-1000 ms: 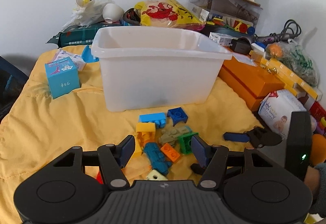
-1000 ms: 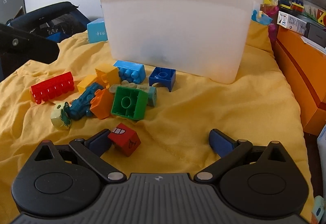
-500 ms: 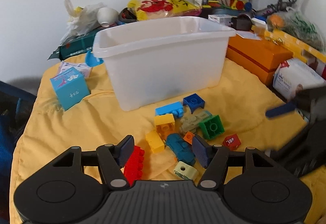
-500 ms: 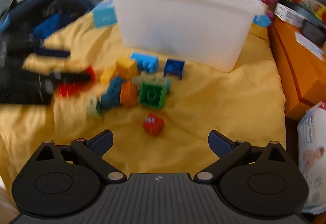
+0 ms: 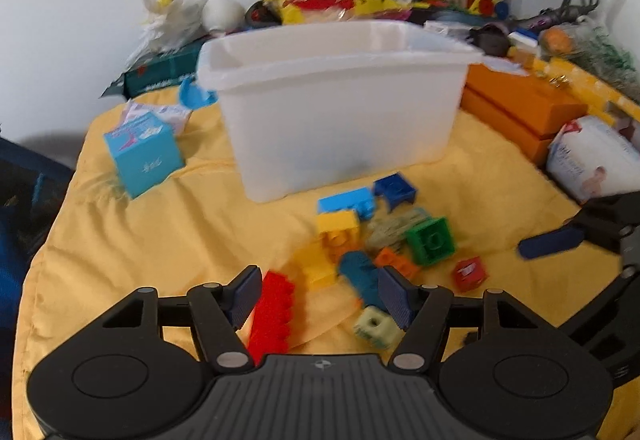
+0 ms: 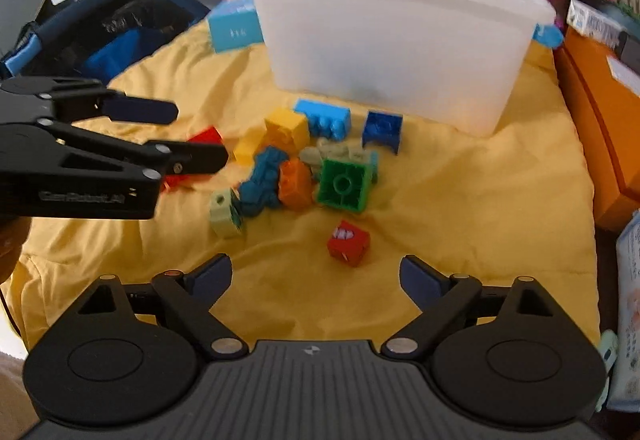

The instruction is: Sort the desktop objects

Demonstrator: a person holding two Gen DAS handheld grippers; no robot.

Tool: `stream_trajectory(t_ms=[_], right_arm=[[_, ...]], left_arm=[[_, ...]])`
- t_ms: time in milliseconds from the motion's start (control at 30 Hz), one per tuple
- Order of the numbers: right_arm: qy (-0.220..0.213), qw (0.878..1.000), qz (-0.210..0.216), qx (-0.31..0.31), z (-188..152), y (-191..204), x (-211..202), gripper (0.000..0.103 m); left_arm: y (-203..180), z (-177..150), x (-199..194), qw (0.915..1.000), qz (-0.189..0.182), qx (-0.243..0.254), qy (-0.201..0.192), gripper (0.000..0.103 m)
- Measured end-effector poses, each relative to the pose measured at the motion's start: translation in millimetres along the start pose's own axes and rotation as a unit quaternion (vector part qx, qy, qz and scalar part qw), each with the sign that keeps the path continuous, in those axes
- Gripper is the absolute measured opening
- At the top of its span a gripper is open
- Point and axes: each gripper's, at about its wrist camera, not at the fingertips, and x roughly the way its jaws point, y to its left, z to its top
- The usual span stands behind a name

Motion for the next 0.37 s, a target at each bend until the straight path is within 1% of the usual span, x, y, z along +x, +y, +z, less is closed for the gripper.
stream_trajectory(t_ms=[100,233,367], right_arm=[[-0.008,1.0,-0.01,-0.007,2,3,-1,0.097],[-0.003,1.0,-0.001,0.001,1,1,-2,0.098],[0.0,1.0,0.001,0.005,-2,1,-3,0.098]], left_arm=[[5,-3,5,0.9997,-0.002,-0.006,0.022,0.07],[1,-9,7,0.9989,0.025,0.025,0.03,0.071],[1,-13,16,0.9973,0.034,0.042,0.049,0.071]])
